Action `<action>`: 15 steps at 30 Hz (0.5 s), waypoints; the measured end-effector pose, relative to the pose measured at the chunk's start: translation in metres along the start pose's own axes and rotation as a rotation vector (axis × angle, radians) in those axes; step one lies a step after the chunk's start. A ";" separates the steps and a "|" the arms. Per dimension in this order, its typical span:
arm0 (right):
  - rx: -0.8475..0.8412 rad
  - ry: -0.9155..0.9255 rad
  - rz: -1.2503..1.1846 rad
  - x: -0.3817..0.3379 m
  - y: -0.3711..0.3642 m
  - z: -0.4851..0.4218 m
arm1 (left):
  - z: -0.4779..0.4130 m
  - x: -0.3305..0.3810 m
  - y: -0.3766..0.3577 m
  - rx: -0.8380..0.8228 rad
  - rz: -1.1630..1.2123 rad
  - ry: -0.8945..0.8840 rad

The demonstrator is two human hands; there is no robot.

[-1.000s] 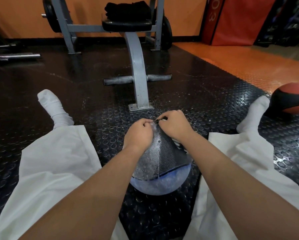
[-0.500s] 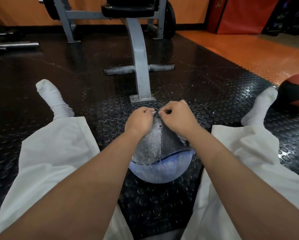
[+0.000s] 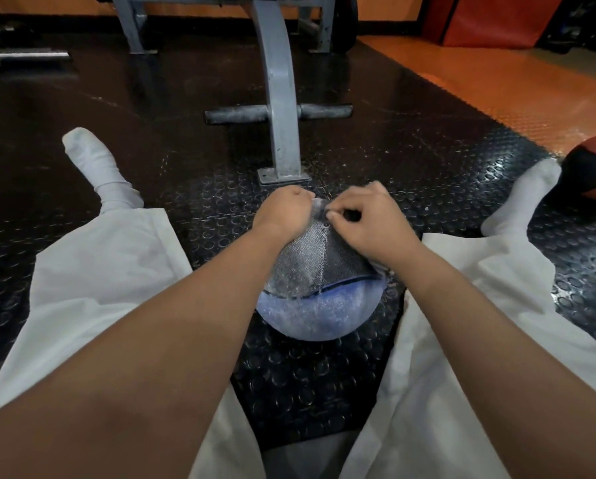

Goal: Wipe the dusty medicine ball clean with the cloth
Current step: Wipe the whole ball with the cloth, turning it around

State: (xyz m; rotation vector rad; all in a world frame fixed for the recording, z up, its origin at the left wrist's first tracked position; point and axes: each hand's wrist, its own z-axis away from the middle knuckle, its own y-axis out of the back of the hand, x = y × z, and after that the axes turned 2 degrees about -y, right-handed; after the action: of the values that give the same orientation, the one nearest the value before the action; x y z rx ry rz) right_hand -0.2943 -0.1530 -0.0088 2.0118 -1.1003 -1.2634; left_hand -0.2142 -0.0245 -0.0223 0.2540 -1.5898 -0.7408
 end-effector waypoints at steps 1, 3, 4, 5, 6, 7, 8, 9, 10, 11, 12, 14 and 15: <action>-0.008 -0.074 0.011 0.003 -0.002 -0.009 | 0.000 -0.001 0.001 0.004 -0.014 -0.005; -0.013 -0.120 0.042 0.002 -0.007 -0.015 | -0.001 -0.002 0.002 0.015 0.009 0.005; 0.003 -0.101 0.036 -0.001 -0.009 -0.012 | -0.002 -0.004 0.003 0.023 0.019 0.010; 0.037 -0.056 0.015 -0.005 -0.011 -0.004 | -0.002 -0.005 0.005 0.032 0.021 0.013; 0.069 0.008 -0.008 -0.010 -0.012 0.007 | -0.002 -0.006 0.005 0.047 0.034 0.019; 0.072 0.083 -0.019 -0.014 -0.013 0.020 | -0.002 -0.007 0.006 0.057 0.062 0.025; 0.042 0.161 -0.017 -0.018 -0.016 0.033 | -0.002 -0.008 0.007 0.057 0.086 0.028; 0.000 0.236 -0.015 -0.020 -0.018 0.043 | -0.002 -0.009 0.008 0.049 0.099 0.020; -0.044 0.299 -0.009 -0.020 -0.019 0.049 | -0.002 -0.010 0.008 0.033 0.104 0.010; -0.086 0.341 -0.001 -0.018 -0.018 0.047 | -0.001 -0.009 0.007 0.015 0.095 0.004; -0.103 0.356 0.019 -0.015 -0.015 0.041 | -0.001 -0.009 0.007 0.005 0.089 -0.010; -0.047 0.280 0.058 -0.008 -0.011 0.021 | -0.003 -0.008 0.005 -0.002 0.074 -0.030; 0.002 0.210 0.066 -0.005 -0.008 0.010 | -0.002 -0.005 0.004 -0.006 0.067 -0.032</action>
State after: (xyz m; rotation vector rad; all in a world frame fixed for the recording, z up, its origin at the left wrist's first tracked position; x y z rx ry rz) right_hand -0.3012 -0.1445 -0.0172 2.0391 -1.0575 -0.9920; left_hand -0.2100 -0.0195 -0.0246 0.1843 -1.6186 -0.7014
